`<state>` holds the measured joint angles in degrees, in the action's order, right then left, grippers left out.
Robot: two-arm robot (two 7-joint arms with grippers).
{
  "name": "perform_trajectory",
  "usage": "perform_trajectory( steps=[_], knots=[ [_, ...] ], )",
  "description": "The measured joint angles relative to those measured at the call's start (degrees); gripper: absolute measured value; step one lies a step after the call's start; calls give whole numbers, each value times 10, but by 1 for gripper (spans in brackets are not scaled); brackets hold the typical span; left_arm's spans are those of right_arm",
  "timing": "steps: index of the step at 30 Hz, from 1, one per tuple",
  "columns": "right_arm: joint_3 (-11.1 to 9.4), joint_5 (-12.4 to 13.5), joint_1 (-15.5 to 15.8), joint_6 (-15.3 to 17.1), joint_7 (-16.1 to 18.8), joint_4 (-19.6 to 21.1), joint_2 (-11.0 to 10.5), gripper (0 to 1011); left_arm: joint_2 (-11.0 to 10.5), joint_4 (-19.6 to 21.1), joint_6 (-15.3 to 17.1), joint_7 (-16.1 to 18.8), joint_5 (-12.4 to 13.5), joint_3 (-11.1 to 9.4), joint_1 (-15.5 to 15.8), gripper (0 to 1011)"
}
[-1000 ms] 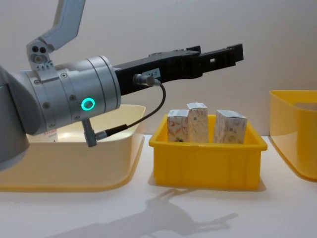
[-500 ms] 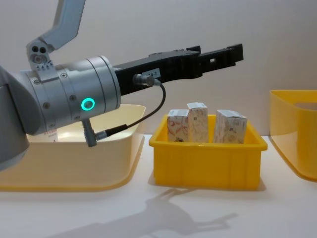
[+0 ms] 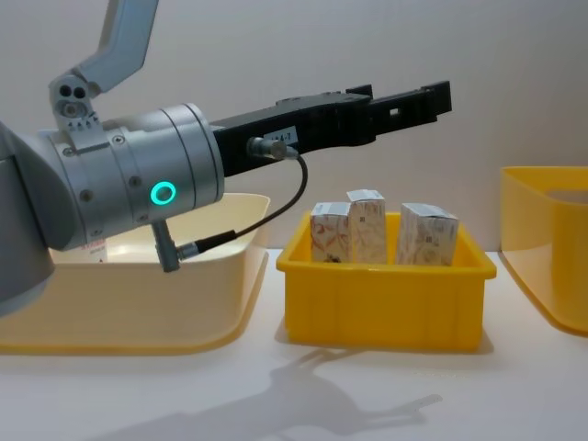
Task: Bimanual collaborative sorting of washing and personal care products
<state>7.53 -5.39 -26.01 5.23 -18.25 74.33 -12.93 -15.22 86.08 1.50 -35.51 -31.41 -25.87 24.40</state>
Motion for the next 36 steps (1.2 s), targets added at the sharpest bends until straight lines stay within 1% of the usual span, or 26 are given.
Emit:
perform_trajectory(
  steps=[11, 14, 15, 17, 18, 19, 21, 22, 24, 26, 28, 36],
  knots=[
    [0, 5, -12, 19, 19, -17, 16, 551, 0, 0, 0, 0, 0, 0, 0, 1003],
    [0, 7, -13, 23, 23, -19, 19, 605, 0, 0, 0, 0, 0, 0, 0, 1003],
    [-1, 8, -14, 25, 25, -20, 20, 662, 0, 0, 0, 0, 0, 0, 0, 1003],
    [-1, 9, -15, 26, 27, -20, 21, 695, 0, 0, 0, 0, 0, 0, 0, 1003],
    [-1, 9, -15, 27, 27, -21, 22, 724, 0, 0, 0, 0, 0, 0, 0, 1003],
    [-1, 9, -15, 28, 29, -21, 23, 774, 0, 0, 0, 0, 0, 0, 0, 1003],
    [-1, 10, -16, 29, 30, -22, 23, 814, 0, 0, 0, 0, 0, 0, 0, 1003],
    [-1, 10, -16, 29, 31, -22, 24, 870, 0, 0, 0, 0, 0, 0, 0, 1003],
    [-1, 11, -16, 30, 32, -22, 25, 902, 0, 0, 0, 0, 0, 0, 0, 1003],
    [-1, 11, -16, 31, 33, -23, 25, 966, 0, 0, 0, 0, 0, 0, 0, 1003],
    [-1, 12, -17, 31, 34, -23, 26, 1001, 0, 0, 0, 0, 0, 0, 0, 1003],
    [0, 13, -18, 34, 36, -24, 28, 1001, 0, 0, 0, 0, 0, 0, 0, 1003]
  ],
)
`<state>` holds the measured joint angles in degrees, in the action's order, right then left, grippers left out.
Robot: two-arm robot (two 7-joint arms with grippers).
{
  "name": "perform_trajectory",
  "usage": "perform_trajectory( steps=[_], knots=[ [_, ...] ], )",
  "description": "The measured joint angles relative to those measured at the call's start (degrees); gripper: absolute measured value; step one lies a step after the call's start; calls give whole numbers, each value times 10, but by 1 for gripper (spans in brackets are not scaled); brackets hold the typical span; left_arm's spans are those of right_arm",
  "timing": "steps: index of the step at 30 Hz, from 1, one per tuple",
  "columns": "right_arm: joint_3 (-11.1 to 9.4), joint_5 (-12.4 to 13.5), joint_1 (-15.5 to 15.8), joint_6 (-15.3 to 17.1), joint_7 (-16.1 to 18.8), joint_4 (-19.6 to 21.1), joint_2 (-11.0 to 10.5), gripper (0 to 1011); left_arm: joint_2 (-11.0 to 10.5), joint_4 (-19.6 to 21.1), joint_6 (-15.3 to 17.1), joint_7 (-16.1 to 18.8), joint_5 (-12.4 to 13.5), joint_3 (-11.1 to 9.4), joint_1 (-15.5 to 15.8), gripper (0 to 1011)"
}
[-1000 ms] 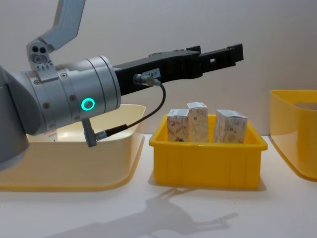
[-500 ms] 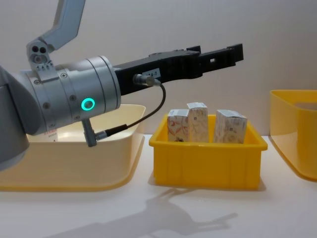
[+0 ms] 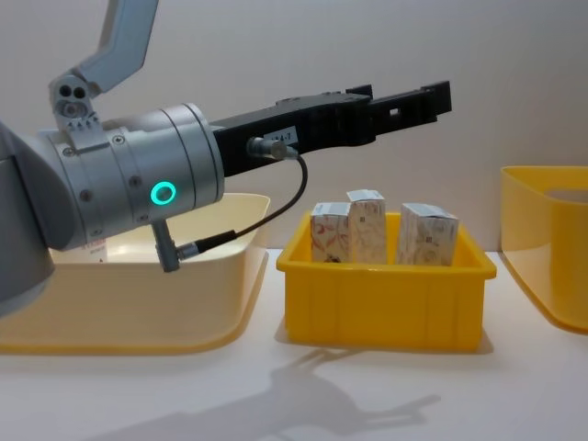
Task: Bimanual collaborative sorting of washing and personal care products
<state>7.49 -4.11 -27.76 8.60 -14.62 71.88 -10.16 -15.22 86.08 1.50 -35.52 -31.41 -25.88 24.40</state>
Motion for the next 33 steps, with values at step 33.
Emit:
perform_trajectory(
  steps=[33],
  knots=[
    [-8, 40, 46, -74, 75, 70, -8, 1001, 0, 0, 0, 0, 0, 0, 0, 1003]
  ],
)
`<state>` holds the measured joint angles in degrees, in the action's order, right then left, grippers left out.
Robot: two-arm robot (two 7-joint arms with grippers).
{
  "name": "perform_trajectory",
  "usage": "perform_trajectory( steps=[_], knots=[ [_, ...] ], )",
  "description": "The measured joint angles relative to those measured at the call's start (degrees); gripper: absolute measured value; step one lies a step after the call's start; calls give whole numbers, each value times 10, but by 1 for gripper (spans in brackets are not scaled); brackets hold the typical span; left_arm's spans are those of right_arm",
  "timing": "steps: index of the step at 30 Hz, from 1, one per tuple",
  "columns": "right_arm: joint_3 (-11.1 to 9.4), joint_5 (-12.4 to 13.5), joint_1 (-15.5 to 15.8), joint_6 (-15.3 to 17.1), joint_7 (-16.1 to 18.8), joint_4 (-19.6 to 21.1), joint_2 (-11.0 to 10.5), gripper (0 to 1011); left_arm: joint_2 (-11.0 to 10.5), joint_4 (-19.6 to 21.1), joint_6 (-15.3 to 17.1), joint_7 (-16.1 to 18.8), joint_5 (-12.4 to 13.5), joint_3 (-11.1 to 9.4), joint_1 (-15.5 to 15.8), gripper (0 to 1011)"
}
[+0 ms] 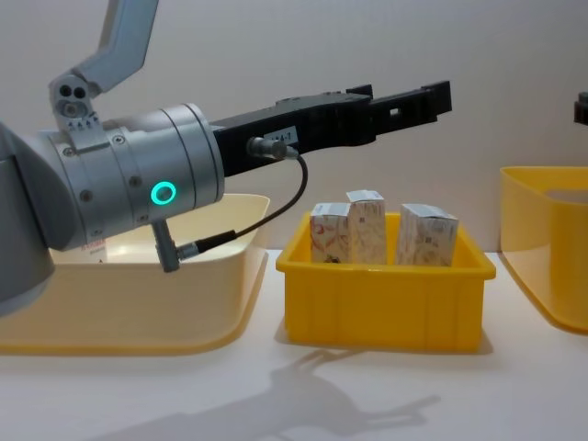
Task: Bimanual collaborative sorting of washing and personal care products
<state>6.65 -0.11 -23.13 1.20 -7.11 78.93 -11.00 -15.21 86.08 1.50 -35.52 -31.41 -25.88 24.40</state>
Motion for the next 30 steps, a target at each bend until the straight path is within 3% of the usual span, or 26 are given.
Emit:
perform_trajectory(
  steps=[11, 30],
  knots=[
    [6, 17, 25, 1, 11, 23, -9, 1001, -6, 7, 0, 35, 20, 0, -11, 1003],
    [35, 92, 133, 4, 60, 124, -47, 1001, -35, 38, -3, 185, 105, -1, -57, 1003]
  ],
)
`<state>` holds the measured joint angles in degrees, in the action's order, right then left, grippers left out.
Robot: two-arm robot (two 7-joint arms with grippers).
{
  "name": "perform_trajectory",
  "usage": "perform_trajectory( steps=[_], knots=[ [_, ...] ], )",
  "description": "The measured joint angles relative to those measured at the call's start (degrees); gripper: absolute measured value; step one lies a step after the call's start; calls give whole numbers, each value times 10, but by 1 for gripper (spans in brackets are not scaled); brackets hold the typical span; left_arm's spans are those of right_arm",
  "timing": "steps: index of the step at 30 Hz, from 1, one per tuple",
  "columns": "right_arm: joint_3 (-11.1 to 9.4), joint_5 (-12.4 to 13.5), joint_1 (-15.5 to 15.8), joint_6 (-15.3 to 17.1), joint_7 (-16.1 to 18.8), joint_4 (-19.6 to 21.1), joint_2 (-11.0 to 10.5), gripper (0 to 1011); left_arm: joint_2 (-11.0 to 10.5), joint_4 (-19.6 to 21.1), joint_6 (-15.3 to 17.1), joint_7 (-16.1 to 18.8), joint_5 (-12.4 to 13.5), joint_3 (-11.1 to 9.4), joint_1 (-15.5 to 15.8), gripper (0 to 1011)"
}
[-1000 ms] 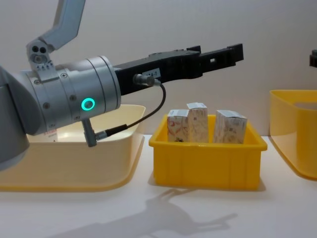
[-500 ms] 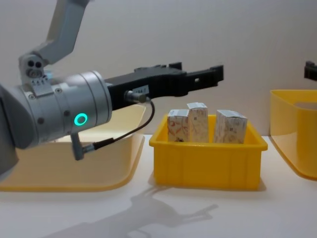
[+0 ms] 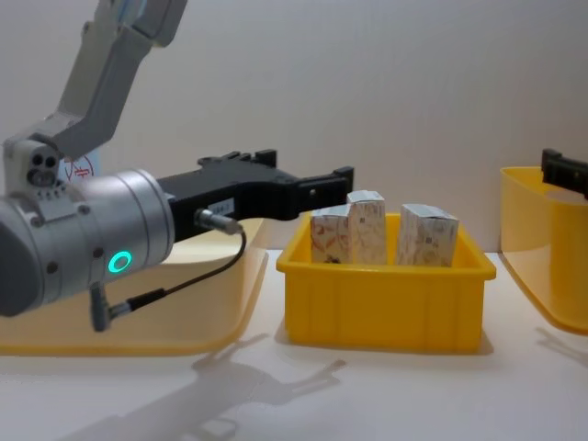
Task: Bimanual collaborative sorting of washing and personal care products
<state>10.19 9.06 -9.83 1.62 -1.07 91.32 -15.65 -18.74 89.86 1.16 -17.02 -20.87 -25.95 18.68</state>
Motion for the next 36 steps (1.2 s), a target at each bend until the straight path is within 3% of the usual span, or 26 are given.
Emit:
perform_trajectory(
  steps=[20, 36],
  knots=[
    [26, 68, 99, 3, 45, 92, -34, 1001, -28, 29, -3, 143, 82, -1, -45, 1003],
    [28, 74, 107, 3, 49, 99, -37, 1001, -32, 34, -4, 164, 94, -1, -51, 1003]
  ],
)
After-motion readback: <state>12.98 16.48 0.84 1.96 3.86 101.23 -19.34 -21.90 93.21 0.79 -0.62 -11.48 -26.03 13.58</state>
